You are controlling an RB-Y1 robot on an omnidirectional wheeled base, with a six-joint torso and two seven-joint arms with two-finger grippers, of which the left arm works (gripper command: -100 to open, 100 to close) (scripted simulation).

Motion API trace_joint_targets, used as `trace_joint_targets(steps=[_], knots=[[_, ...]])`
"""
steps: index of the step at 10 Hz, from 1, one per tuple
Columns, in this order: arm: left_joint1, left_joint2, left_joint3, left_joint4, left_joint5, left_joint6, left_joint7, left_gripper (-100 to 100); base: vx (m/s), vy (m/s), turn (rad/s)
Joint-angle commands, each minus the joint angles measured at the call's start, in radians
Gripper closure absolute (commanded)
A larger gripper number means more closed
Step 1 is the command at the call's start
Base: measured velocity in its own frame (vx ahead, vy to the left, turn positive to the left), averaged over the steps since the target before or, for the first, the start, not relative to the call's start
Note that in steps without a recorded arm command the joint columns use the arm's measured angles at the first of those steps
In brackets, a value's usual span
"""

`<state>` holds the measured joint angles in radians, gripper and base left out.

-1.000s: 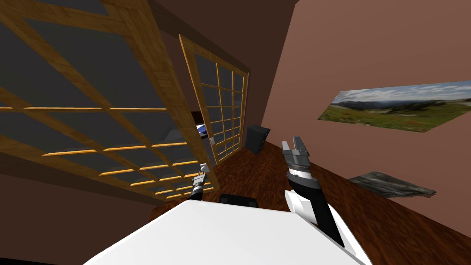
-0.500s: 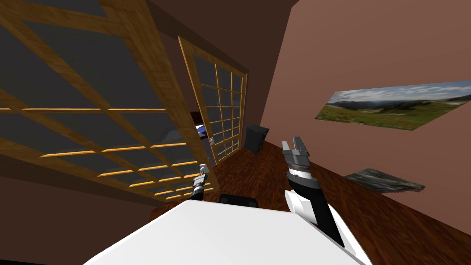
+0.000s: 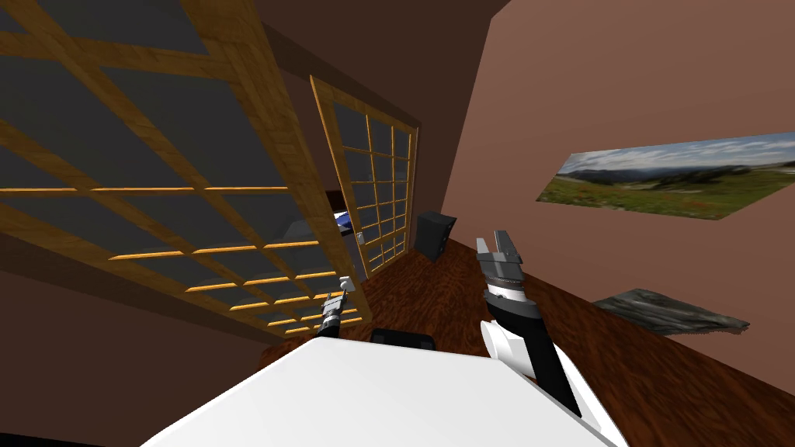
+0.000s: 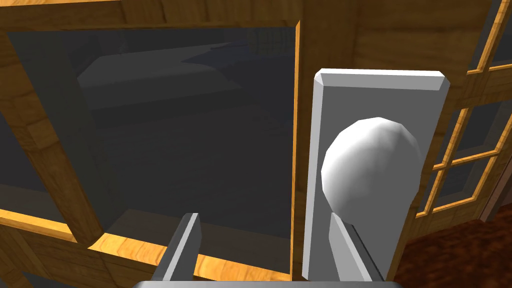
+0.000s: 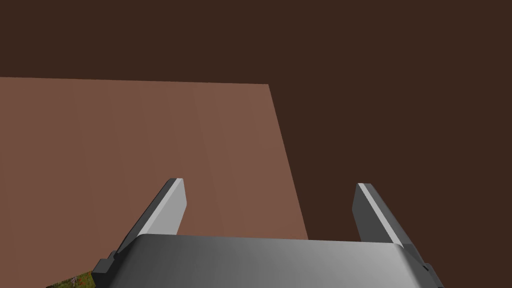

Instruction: Pull the door open

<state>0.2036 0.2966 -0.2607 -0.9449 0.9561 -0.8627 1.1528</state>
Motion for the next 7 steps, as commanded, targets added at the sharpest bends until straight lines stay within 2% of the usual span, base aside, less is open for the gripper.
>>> trace_joint_targets(steps=[1,2,3,4,5,7], knots=[[-0.030,0.000,0.011,-0.031,0.004,0.045,-0.015,-100,-0.013,-0.043,0.071],[-0.037,0.003,0.019,-0.038,0.009,0.066,-0.020,-100,-0.016,-0.045,0.043],[-0.037,0.003,0.019,-0.038,0.009,0.066,-0.020,-100,-0.009,-0.019,0.017],[-0.043,0.007,0.027,-0.046,0.013,0.086,-0.026,-100,-0.003,-0.016,0.015],[-0.043,0.007,0.027,-0.046,0.013,0.086,-0.026,-100,0.006,-0.013,0.013],[-0.056,0.014,0.042,-0.061,0.022,0.125,-0.037,-100,-0.003,-0.019,0.030]])
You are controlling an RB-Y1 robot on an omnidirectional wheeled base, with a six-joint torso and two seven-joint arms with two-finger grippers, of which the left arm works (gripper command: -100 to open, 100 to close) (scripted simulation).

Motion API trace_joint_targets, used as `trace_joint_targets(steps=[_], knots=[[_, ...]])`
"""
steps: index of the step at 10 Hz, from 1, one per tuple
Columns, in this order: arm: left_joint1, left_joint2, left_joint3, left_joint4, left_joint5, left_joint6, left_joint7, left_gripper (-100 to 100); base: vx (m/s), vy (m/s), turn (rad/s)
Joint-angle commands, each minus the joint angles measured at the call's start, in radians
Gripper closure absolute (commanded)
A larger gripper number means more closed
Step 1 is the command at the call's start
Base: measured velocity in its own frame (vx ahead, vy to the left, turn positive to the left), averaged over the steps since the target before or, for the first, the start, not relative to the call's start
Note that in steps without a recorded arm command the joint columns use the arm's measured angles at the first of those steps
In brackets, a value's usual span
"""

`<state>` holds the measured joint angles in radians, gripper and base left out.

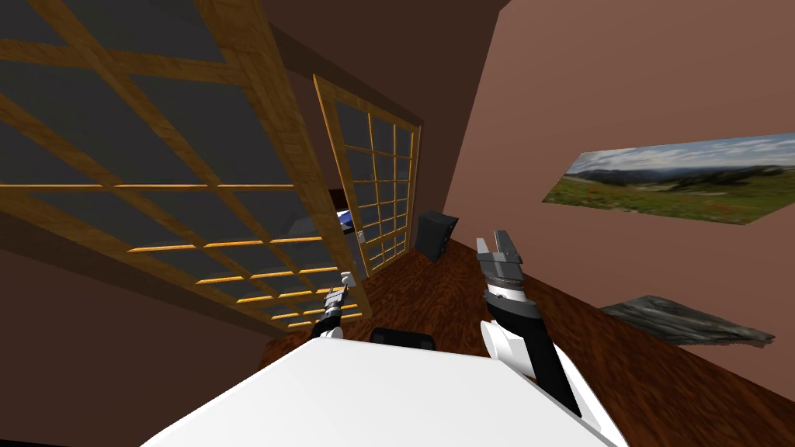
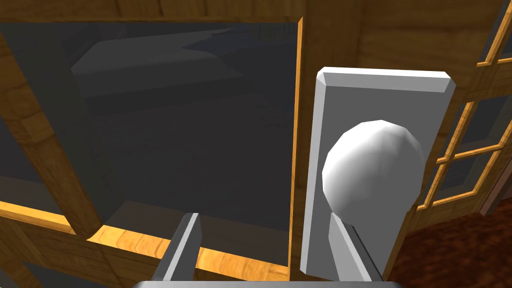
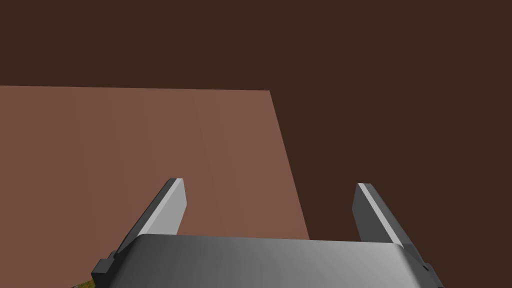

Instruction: Pull the door open

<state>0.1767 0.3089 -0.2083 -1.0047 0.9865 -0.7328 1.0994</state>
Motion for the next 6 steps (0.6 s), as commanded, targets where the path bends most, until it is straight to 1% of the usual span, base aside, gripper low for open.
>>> trace_joint_targets(steps=[1,2,3,4,5,6], knots=[[-0.029,0.001,-0.010,-0.002,-0.009,-0.005,0.016,-100,-0.004,-0.018,0.006],[-0.034,0.004,-0.004,-0.008,-0.005,0.012,0.011,-100,-0.008,-0.016,0.023],[-0.043,0.009,0.006,-0.018,0.001,0.039,0.004,-100,-0.010,-0.023,0.030],[-0.043,0.009,0.006,-0.018,0.001,0.039,0.004,-100,-0.002,-0.019,0.021],[-0.045,0.010,0.009,-0.022,0.002,0.047,0.001,-100,0.002,-0.011,0.016],[-0.045,0.010,0.009,-0.022,0.002,0.047,0.001,-100,-0.001,-0.008,0.015]])
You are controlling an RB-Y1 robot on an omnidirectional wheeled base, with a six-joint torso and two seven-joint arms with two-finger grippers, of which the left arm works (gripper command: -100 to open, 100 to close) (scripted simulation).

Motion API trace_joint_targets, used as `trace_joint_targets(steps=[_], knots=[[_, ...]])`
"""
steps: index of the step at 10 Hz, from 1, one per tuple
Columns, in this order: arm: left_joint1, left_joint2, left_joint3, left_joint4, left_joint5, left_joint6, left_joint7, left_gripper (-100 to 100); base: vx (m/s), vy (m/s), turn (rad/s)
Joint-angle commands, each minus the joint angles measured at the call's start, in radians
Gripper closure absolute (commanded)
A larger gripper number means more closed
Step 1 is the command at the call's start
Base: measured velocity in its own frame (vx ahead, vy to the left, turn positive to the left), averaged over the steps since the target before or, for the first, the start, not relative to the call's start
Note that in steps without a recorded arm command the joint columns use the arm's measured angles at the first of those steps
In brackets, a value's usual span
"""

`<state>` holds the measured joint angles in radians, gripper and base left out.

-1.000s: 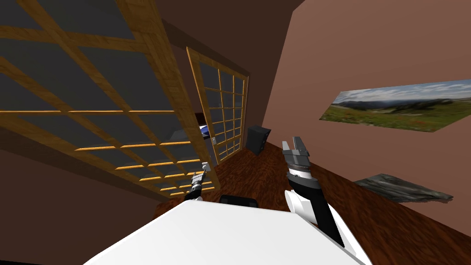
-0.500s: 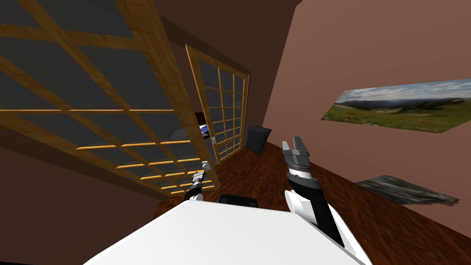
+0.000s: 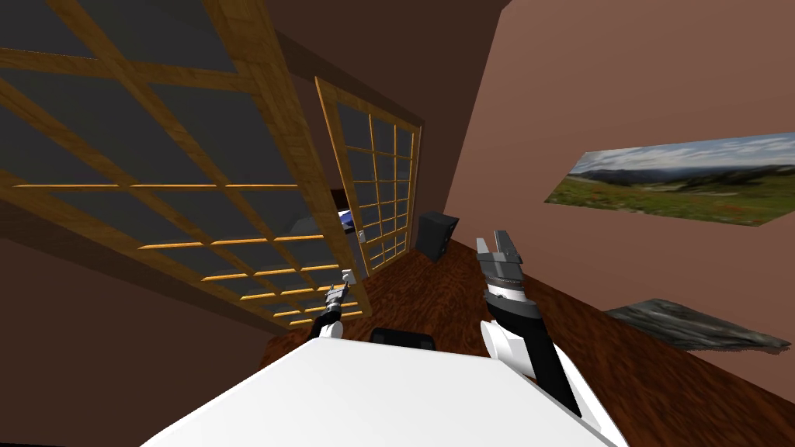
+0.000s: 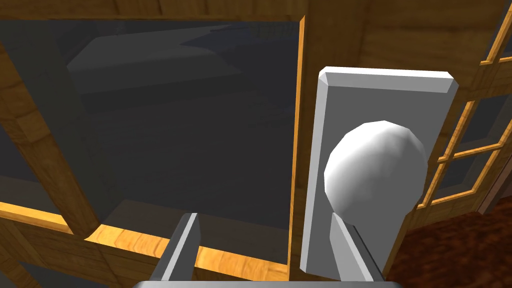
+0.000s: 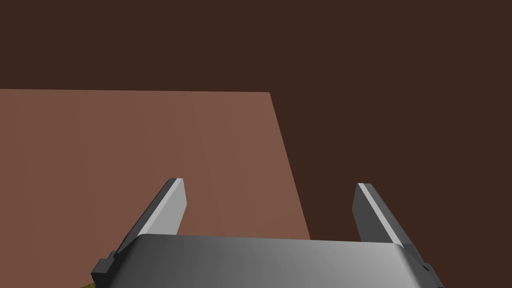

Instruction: Pull the door open

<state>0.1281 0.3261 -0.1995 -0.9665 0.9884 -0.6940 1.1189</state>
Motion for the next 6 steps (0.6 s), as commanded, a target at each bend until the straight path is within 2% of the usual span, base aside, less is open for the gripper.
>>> trace_joint_targets(steps=[1,2,3,4,6], knots=[[0.004,-0.007,0.000,-0.050,0.000,0.008,-0.018,-100,-0.002,-0.001,-0.013],[0.004,-0.007,0.000,-0.060,0.000,0.008,-0.018,-100,0.004,0.006,0.006],[0.021,-0.002,0.010,-0.038,0.007,0.016,-0.021,-100,0.008,0.026,0.045],[0.021,-0.002,0.010,-0.038,0.007,0.016,-0.021,100,0.004,0.011,-0.033],[0.021,-0.002,0.010,-0.038,0.007,0.016,-0.021,100,0.002,-0.017,-0.011]])
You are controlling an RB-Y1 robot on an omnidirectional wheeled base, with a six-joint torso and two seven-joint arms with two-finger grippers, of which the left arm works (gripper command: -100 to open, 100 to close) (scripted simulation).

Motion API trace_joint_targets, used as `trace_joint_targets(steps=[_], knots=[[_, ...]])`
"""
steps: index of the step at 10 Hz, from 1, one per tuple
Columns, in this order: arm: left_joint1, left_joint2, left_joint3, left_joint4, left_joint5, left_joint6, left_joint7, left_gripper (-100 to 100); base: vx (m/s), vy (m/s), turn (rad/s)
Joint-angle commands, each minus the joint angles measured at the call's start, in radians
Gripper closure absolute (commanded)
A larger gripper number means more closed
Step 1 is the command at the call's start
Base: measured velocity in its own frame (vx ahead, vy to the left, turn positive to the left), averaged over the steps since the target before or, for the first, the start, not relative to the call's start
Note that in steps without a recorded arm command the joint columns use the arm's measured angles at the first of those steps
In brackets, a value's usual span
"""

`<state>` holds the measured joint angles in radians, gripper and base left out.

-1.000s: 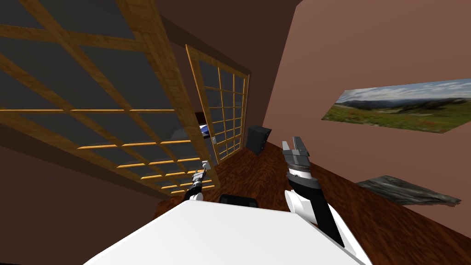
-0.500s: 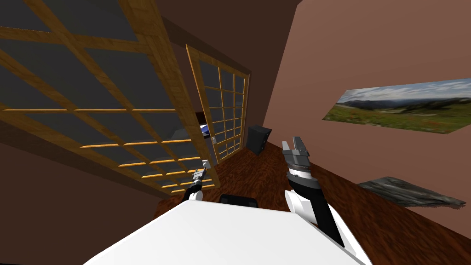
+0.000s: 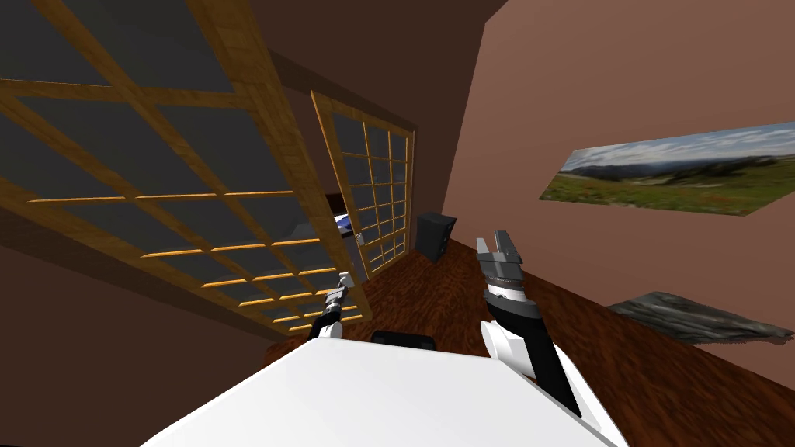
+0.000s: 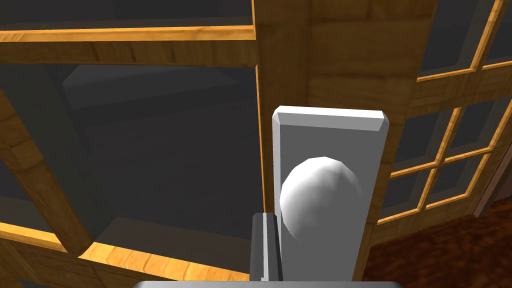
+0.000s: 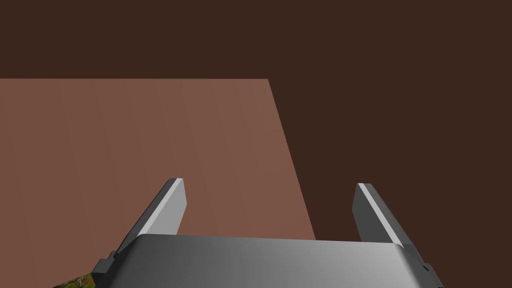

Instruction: Pull the door open

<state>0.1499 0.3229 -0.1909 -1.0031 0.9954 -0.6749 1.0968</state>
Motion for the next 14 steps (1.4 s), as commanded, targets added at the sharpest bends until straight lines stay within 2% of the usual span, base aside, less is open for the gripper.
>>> trace_joint_targets(steps=[1,3,4,5,6,14], knots=[[-0.001,0.001,0.001,-0.002,0.000,-0.003,0.001,100,-0.009,-0.014,0.016],[-0.001,0.001,0.001,-0.002,0.000,-0.003,0.001,100,-0.008,0.000,-0.003],[0.005,0.000,-0.017,0.001,-0.012,-0.031,0.015,-100,-0.078,0.026,-0.105],[0.008,-0.001,-0.026,0.002,-0.017,-0.044,0.021,-100,-0.123,0.053,-0.085],[0.014,-0.002,-0.047,0.005,-0.031,-0.076,0.037,-100,-0.162,0.054,-0.150],[0.042,-0.009,-0.139,0.017,-0.089,-0.215,0.107,-100,-0.113,0.031,-0.102]])
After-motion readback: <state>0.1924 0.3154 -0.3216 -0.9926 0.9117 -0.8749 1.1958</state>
